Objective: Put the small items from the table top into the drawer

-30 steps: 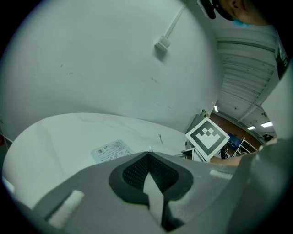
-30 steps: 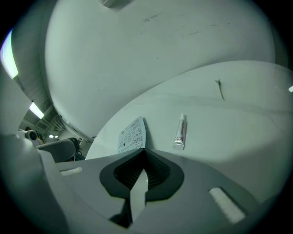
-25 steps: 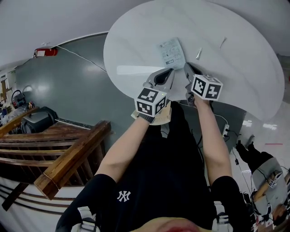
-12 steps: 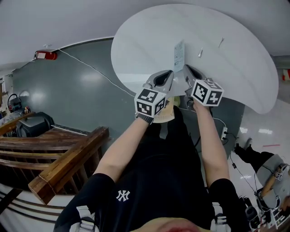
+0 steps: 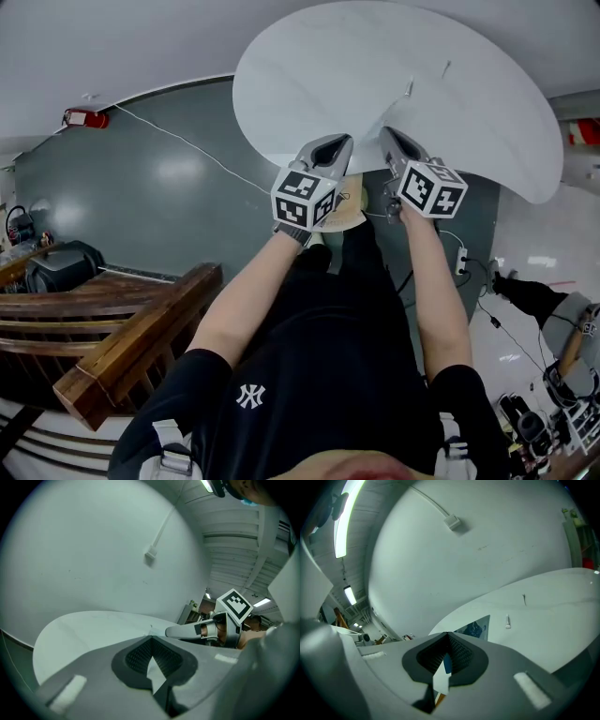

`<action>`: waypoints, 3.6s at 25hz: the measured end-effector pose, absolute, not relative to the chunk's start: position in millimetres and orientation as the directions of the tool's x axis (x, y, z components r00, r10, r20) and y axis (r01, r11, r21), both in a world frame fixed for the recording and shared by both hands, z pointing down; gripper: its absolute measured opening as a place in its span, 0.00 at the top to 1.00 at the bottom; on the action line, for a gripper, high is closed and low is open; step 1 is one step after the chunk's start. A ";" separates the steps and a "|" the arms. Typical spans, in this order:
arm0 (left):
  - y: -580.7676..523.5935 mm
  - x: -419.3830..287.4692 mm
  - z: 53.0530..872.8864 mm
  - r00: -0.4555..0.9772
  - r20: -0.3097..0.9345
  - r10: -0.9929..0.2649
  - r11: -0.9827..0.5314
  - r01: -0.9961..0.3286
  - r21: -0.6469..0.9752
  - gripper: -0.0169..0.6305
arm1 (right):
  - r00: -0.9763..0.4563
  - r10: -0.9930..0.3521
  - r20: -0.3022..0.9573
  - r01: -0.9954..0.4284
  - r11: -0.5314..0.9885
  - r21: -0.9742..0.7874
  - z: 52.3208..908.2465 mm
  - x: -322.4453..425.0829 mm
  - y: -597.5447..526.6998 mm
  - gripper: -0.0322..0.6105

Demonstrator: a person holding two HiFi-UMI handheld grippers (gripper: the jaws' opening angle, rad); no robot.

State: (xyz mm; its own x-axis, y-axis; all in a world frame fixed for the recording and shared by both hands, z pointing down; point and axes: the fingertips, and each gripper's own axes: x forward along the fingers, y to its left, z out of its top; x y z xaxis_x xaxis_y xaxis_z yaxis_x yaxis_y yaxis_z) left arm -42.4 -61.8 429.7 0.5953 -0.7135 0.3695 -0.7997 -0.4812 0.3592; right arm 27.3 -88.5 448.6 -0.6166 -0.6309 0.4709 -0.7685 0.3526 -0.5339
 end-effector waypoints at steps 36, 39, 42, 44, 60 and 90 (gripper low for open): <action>48.3 -76.9 451.7 0.596 0.389 -0.702 -0.478 -0.800 0.362 0.97 | -0.656 -0.484 0.579 -0.746 0.299 -0.595 529.2 -31.3 102.7 0.91; 50.5 -79.4 459.8 0.588 0.405 -0.700 -0.468 -0.807 0.361 0.97 | -0.656 -0.467 0.593 -0.747 0.289 -0.599 544.0 -33.0 103.3 0.91; 52.9 -81.4 465.5 0.580 0.418 -0.699 -0.458 -0.812 0.362 0.97 | -0.657 -0.449 0.605 -0.747 0.278 -0.604 556.2 -35.8 103.9 0.91; 54.2 -83.2 469.2 0.575 0.426 -0.699 -0.451 -0.816 0.362 0.97 | -0.655 -0.438 0.616 -0.749 0.271 -0.605 564.7 -37.7 104.4 0.91; 47.7 -96.0 488.1 0.551 0.469 -0.690 -0.421 -0.833 0.360 0.97 | -0.649 -0.381 0.658 -0.759 0.279 -0.588 601.0 -50.0 90.8 0.91; 6.1 -92.4 521.9 0.566 0.507 -0.650 -0.394 -0.821 0.413 0.97 | -0.650 -0.364 0.668 -0.760 0.344 -0.551 606.1 -59.9 35.9 0.89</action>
State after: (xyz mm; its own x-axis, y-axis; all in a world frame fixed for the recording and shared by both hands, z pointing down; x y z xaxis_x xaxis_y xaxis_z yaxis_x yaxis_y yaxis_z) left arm -92.4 6.1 521.9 0.5664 -0.6500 0.5066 -0.8212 -0.3936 0.4132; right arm -59.9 35.9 606.1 -0.6496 -0.3635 0.6678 -0.7597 0.3445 -0.5515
